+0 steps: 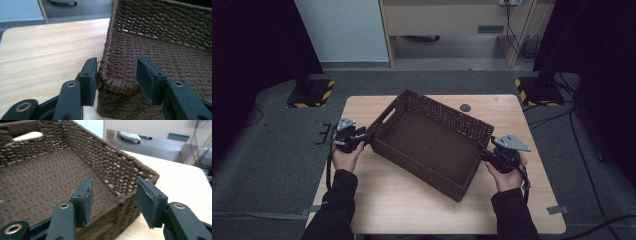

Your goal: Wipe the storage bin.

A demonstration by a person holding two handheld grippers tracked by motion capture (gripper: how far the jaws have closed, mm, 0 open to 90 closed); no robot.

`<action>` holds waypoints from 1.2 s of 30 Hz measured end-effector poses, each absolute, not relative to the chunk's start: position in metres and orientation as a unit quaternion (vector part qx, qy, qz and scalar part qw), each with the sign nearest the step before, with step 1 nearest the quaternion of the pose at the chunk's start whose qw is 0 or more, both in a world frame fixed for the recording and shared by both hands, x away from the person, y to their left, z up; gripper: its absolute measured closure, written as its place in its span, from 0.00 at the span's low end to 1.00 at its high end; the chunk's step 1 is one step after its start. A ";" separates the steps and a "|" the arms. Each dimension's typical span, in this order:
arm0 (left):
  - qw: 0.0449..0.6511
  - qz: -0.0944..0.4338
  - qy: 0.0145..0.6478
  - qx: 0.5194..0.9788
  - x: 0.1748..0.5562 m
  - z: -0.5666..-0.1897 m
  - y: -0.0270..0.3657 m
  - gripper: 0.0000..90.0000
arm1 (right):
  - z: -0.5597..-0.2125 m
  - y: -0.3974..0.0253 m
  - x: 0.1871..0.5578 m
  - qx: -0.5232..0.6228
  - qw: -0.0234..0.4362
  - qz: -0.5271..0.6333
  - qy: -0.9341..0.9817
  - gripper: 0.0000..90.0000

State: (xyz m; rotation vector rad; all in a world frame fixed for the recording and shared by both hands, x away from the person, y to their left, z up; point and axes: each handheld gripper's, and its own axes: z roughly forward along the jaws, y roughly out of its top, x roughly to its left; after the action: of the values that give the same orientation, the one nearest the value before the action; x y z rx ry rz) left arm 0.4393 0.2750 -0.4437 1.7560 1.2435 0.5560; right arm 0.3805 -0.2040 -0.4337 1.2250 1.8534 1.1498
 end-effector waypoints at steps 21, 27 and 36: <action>0.431 0.200 0.490 0.731 0.418 -0.446 0.277 0.70 | -0.450 -0.203 0.393 0.463 0.303 0.419 0.720 0.62; 0.438 0.199 0.488 0.728 0.402 -0.441 0.274 0.77 | -0.437 -0.205 0.373 0.446 0.292 0.455 0.713 0.56; 0.451 0.189 0.485 0.725 0.383 -0.443 0.272 0.74 | -0.446 -0.205 0.350 0.450 0.281 0.425 0.733 0.75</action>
State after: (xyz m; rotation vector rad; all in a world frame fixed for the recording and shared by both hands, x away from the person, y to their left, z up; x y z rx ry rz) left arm 0.3835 0.2720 -0.4428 1.7917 1.1994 0.4680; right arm 0.3502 -0.2052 -0.4465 1.2072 1.9657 1.1391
